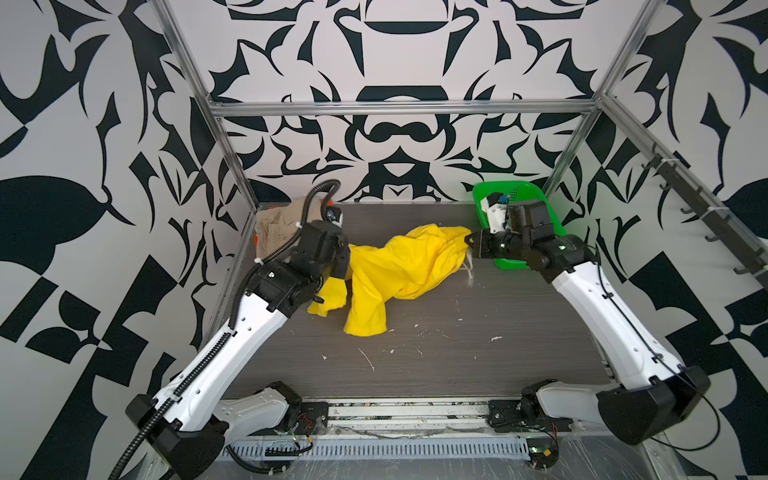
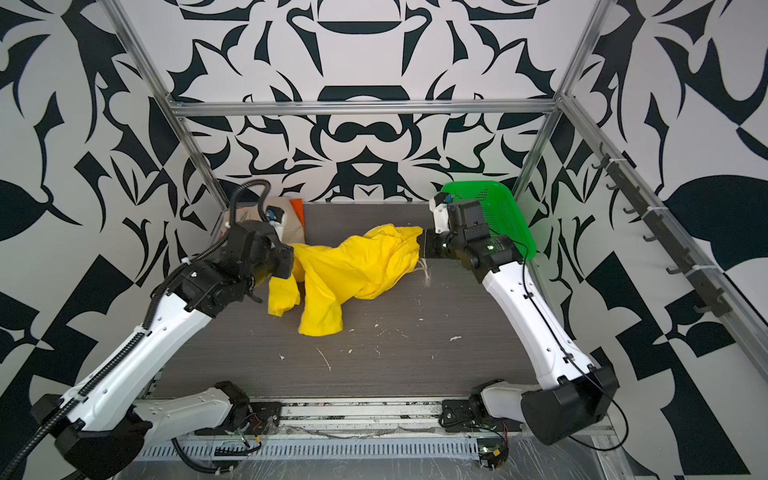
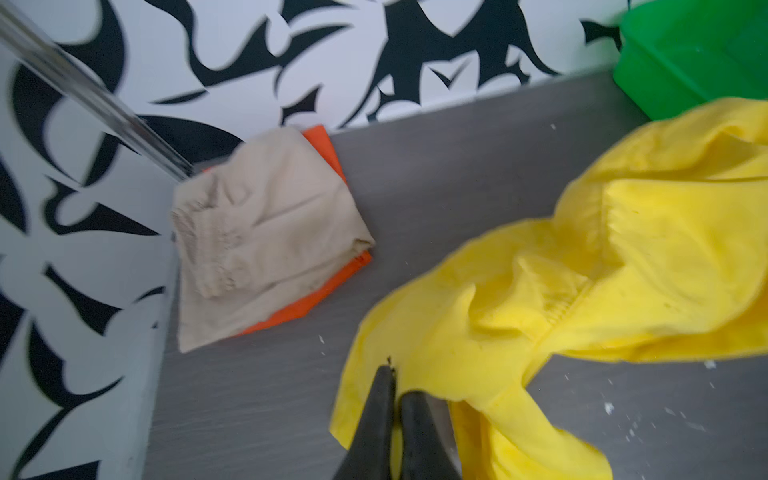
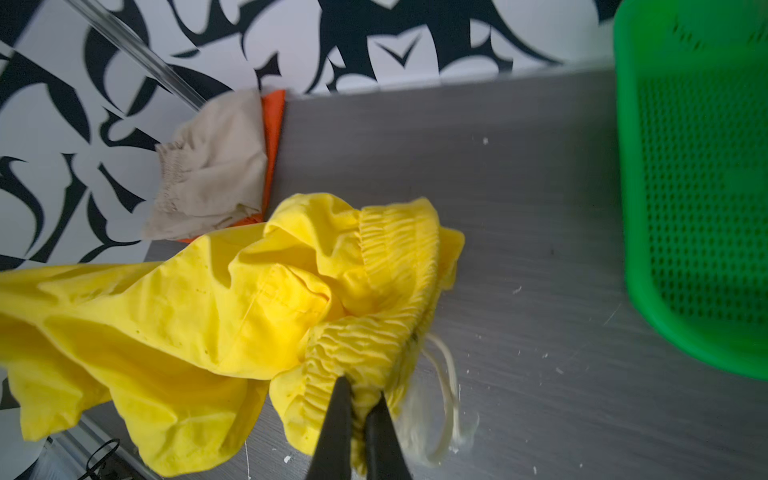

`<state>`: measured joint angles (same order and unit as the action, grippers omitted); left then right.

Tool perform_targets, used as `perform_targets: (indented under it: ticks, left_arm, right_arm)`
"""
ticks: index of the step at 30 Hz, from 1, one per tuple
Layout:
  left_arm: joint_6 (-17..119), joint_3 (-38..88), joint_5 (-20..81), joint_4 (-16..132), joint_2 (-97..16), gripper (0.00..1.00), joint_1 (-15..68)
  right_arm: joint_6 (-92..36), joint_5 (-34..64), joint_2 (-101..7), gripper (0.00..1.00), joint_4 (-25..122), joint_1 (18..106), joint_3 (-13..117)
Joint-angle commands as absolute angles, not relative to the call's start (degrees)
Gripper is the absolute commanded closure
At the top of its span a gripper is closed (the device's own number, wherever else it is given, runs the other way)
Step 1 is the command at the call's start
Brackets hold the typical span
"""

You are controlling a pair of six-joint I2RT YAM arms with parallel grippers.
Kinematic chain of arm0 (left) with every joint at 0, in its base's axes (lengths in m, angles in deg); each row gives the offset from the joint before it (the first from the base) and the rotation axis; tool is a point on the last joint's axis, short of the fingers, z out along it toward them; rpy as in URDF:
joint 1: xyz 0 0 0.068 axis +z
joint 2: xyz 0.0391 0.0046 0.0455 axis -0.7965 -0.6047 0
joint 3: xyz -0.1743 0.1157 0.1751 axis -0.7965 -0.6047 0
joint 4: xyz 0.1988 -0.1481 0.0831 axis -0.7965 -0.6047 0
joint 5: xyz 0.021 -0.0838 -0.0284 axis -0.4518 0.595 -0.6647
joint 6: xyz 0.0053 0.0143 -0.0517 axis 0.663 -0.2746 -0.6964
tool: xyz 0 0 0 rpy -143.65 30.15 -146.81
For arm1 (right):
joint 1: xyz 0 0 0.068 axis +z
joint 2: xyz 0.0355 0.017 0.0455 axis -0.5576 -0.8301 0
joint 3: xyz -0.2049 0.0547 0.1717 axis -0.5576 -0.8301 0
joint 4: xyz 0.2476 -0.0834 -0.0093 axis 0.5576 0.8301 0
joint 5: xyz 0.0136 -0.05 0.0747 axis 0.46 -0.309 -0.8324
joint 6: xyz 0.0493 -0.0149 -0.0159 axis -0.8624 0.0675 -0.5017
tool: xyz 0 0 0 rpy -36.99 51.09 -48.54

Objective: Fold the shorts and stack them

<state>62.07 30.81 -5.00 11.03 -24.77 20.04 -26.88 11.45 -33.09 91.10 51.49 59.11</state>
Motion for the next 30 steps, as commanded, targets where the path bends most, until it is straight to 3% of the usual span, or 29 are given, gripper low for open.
perform_targets:
  ticks: [1,7,11,13,22,27,30]
  left_arm:
    - [71.65,34.71,-5.12,8.56,-27.13,0.89,24.96]
    - [75.46,37.8,5.19,10.7,-36.25,0.83,29.0]
    - [72.71,39.22,11.77,10.17,-42.61,0.42,28.89]
    - [70.41,39.5,13.24,10.29,-43.22,0.32,28.91]
    - [62.5,27.95,37.93,25.48,-29.64,0.22,25.05]
    - [67.42,25.37,34.77,31.31,-29.66,0.16,10.78]
    - [67.21,25.36,34.26,32.93,-33.17,0.16,8.58]
  right_arm:
    - [-21.64,10.18,-31.49,1.0,95.94,51.12,68.05]
    - [-22.36,-2.27,-30.25,1.0,95.53,51.12,71.45]
    - [-26.92,-1.57,-29.17,1.0,92.97,51.14,66.73]
    - [-29.95,-0.94,-28.62,1.0,90.74,51.2,64.12]
    - [-38.62,2.44,-29.67,1.0,79.21,57.88,60.16]
    - [-41.76,5.47,-31.69,1.0,74.56,62.6,60.58]
    - [-42.02,6.48,-32.63,1.0,73.67,64.32,61.42]
